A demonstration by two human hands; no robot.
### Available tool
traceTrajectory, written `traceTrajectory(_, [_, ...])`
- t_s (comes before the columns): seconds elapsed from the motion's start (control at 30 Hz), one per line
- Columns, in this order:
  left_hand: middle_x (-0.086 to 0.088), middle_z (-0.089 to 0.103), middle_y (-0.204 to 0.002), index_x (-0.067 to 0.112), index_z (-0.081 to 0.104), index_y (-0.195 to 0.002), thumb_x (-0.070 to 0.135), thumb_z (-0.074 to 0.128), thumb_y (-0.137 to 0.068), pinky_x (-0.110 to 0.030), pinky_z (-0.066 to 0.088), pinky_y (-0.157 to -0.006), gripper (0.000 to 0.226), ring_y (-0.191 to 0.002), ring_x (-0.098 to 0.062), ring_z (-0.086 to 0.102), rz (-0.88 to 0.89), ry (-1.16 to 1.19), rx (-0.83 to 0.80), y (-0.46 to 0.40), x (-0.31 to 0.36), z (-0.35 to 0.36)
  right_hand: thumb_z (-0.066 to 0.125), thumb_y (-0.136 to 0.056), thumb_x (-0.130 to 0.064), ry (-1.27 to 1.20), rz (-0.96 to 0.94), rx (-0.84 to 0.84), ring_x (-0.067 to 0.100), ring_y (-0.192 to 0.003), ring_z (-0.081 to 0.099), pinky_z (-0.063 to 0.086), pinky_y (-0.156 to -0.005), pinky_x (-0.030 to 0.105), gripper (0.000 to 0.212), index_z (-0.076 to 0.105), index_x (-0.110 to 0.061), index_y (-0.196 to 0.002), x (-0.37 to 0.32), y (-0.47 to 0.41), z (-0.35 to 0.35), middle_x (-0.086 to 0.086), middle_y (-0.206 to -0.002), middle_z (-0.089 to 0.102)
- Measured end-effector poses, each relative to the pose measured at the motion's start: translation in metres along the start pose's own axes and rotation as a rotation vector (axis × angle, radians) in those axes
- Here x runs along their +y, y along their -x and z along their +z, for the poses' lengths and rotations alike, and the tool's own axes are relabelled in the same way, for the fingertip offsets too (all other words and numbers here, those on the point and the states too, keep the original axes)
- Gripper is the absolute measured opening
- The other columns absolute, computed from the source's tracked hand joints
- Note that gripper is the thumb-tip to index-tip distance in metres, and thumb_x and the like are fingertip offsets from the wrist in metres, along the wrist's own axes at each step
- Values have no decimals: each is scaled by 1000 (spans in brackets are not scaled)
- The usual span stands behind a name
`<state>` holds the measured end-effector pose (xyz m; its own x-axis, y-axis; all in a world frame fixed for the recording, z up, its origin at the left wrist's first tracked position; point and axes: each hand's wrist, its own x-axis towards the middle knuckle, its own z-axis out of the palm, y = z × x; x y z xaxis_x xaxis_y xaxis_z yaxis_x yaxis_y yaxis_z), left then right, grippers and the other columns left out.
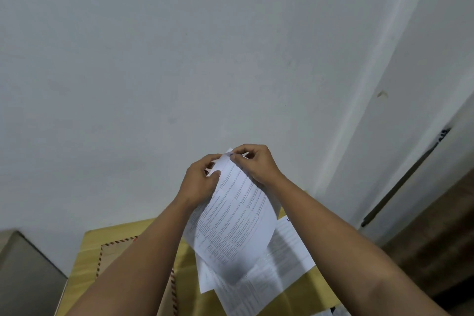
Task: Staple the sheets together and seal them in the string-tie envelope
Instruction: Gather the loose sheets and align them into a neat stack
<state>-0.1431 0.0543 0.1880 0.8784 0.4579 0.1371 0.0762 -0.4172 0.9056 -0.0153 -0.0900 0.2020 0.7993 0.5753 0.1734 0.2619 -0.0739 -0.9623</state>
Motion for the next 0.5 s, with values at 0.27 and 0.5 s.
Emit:
traceTrajectory(0.27, [3,79,-96,23,75,-108,5,63,-95,-27,58,-67,25,-75,-15,77,-85,79,-80,-2,6,-9,79,-90,-14,-85,117,-59,27,-78,75,62,-78,45,9,79,-5,-90,-11,-4,-2,16,-90,77])
traceTrajectory(0.5, [-4,80,-86,29,78,-106,10,67,-92,-40,64,-78,27,-79,-28,76,-71,116,-51,18,13,-23,74,-92,-6,-89,108,-76,16,-73,74,58,-67,24,14,73,8,-96,-29,15,0,16,-87,74])
